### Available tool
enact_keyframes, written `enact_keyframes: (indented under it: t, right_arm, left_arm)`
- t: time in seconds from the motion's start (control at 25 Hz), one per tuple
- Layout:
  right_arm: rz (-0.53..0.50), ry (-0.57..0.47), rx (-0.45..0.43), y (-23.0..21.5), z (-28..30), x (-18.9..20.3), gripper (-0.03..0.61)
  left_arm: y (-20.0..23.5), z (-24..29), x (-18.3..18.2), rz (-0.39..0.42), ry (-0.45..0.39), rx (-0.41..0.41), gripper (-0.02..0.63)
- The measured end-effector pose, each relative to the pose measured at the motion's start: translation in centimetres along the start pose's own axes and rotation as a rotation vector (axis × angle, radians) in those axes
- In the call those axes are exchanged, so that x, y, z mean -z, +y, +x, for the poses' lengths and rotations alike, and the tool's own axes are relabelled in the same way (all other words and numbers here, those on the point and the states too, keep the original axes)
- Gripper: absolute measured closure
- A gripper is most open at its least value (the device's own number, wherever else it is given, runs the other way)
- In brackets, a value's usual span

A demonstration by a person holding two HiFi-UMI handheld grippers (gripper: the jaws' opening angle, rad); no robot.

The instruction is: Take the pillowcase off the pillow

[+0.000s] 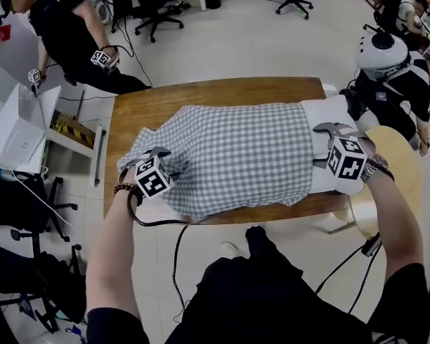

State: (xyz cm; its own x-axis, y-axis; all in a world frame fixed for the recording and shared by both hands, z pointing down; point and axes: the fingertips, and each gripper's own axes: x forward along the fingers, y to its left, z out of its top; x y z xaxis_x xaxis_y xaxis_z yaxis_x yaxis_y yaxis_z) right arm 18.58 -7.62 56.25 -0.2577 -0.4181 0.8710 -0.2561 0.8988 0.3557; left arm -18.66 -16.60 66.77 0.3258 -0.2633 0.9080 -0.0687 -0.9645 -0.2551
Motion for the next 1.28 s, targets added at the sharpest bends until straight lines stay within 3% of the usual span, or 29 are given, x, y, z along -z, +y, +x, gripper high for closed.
enact_keyframes:
  t: [0.56, 0.84, 0.96, 1.12, 1.28]
  right_arm:
    - [0.103, -0.028, -0.074, -5.2, 6.3, 0.5, 0.161]
    - [0.121, -0.023, -0.099, -6.0, 9.4, -2.2, 0.169]
    - [0.115, -0.030, -0.105, -5.9, 10.3, -2.7, 0.208]
    - [0.112, -0.046, -0.081, -5.9, 10.4, -2.3, 0.305]
    - [0.104, -0.064, -0.051, -6.5, 9.4, -2.9, 0.452]
  left_arm:
    - [4.8, 7.8, 1.9, -0.036, 0.083, 0.099, 0.304]
    - [6.3, 9.9, 6.4, -0.052, 0.143, 0.158, 0.337]
    - [6.2, 10.6, 7.4, -0.061, 0.157, 0.172, 0.359]
    - [5.5, 11.3, 6.7, -0.071, 0.154, 0.207, 0.398]
    - [5.2, 11.2, 6.3, -0.061, 0.162, 0.213, 0.531]
